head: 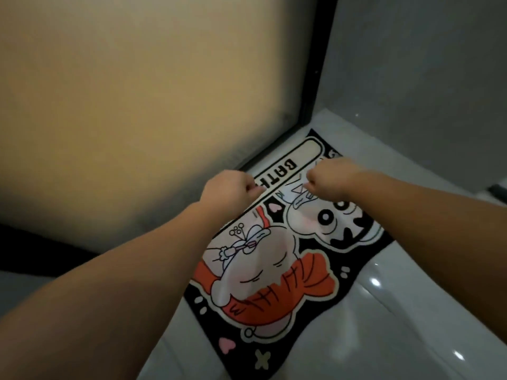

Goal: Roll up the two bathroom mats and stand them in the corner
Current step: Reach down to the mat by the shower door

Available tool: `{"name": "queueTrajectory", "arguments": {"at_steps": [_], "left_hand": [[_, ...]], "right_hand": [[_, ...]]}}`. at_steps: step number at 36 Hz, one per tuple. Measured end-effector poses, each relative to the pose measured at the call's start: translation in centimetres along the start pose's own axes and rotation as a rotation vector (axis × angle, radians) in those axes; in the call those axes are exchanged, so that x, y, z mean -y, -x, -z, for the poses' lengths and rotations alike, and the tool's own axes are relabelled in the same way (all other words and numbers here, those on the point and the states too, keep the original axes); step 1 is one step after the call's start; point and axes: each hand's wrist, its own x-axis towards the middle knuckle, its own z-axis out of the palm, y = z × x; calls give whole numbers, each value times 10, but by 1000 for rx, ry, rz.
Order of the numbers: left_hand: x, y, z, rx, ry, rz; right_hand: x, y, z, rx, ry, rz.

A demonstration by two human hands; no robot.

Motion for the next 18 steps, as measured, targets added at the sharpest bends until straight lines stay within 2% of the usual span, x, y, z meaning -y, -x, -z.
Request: {"name": "queueTrajectory", "arguments": {"at_steps": [4,9,13,18], "left_hand": [[-20,-23,-23,140,-87,-199],[-62,-47,-42,153,-71,-313],[-82,-57,-60,132,3,-313],[-85,-63,-77,185,-49,-319]], "right_hand": [[-36,51,-7,239,30,-97],[-80,104,-11,410,31,-275],[-101,112,-16,433,-20,-388],[-120,74,-53,339,-184,-502]]}}
